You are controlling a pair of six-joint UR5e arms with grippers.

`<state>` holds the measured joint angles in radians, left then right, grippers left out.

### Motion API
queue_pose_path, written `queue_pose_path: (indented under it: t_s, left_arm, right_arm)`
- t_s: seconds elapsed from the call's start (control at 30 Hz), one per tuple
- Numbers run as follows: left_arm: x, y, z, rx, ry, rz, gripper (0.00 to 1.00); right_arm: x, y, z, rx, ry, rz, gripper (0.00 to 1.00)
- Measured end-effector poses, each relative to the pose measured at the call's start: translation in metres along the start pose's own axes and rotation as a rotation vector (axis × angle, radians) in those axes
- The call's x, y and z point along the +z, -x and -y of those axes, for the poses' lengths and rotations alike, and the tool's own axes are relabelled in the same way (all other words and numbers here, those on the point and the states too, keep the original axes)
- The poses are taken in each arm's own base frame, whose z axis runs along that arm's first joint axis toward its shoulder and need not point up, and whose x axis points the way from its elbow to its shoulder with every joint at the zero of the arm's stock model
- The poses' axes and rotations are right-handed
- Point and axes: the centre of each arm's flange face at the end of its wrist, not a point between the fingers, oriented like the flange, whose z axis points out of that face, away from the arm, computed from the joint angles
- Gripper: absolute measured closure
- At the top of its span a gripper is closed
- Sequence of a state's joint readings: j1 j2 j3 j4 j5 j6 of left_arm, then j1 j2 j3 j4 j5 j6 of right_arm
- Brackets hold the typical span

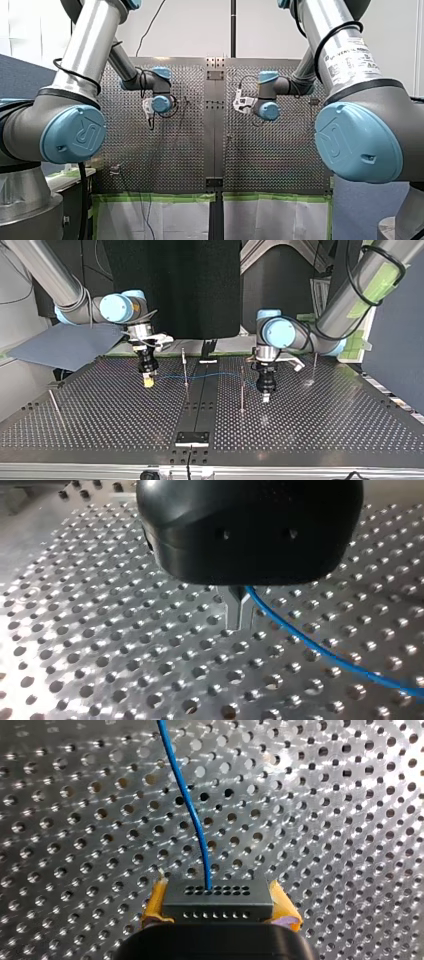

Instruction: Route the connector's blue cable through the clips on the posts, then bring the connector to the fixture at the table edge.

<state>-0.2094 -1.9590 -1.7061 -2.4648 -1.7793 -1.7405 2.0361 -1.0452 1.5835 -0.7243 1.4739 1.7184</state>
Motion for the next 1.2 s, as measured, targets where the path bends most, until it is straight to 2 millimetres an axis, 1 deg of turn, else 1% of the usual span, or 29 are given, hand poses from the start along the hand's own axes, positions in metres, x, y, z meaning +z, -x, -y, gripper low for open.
queue_pose_path:
  t_s: [0.1,0.23,0.3,0.43,0.63,0.73,0.97,1.0,1.03,1.07,1.1,1.13,1.17,1.2]
  left_arm:
    - [0.003,0.003,0.000,-0.002,0.001,0.004,1.00]
    - [0.005,0.005,-0.001,-0.001,0.003,0.003,1.00]
    - [0.005,0.005,-0.001,0.002,0.005,-0.001,1.00]
    - [0.005,0.005,-0.002,0.006,0.009,-0.005,1.00]
    - [0.007,0.005,-0.006,0.007,0.012,-0.005,1.00]
    - [0.007,0.005,-0.007,0.008,0.013,-0.006,1.00]
    - [0.008,0.006,-0.005,-0.005,-0.006,-0.004,1.00]
    - [0.008,0.006,-0.005,-0.005,-0.015,0.000,0.93]
    - [0.009,0.006,-0.004,-0.002,-0.022,0.003,0.93]
    - [0.009,0.006,-0.003,0.003,-0.030,0.005,0.87]
    - [0.009,0.006,-0.002,0.011,-0.040,0.006,0.69]
    - [0.009,0.006,-0.002,0.018,-0.048,0.006,0.69]
    - [0.009,0.006,-0.001,0.025,-0.055,0.005,0.54]
    - [0.009,0.006,-0.001,0.035,-0.058,0.004,0.22]
  right_arm:
    - [0.008,-0.001,-0.002,-0.001,-0.001,-0.003,1.00]
    - [0.020,0.002,-0.006,-0.003,0.001,0.001,1.00]
    - [0.025,0.000,-0.006,-0.005,-0.001,-0.006,1.00]
    - [0.036,-0.010,-0.007,-0.009,-0.006,-0.029,1.00]
    - [0.053,-0.030,-0.010,-0.016,-0.019,-0.072,1.00]
    - [0.056,-0.034,-0.010,-0.017,-0.021,-0.078,1.00]
    - [0.056,-0.034,-0.010,-0.016,-0.021,-0.072,1.00]
    - [0.056,-0.034,-0.010,-0.016,-0.021,-0.070,1.00]
    - [0.056,-0.034,-0.010,-0.016,-0.021,-0.069,1.00]
    - [0.055,-0.034,-0.010,-0.016,-0.021,-0.067,1.00]
    - [0.055,-0.033,-0.010,-0.016,-0.021,-0.066,1.00]
    - [0.055,-0.033,-0.010,-0.016,-0.020,-0.065,1.00]
    - [0.055,-0.033,-0.010,-0.016,-0.020,-0.063,1.00]
    - [0.055,-0.033,-0.010,-0.016,-0.020,-0.061,1.00]
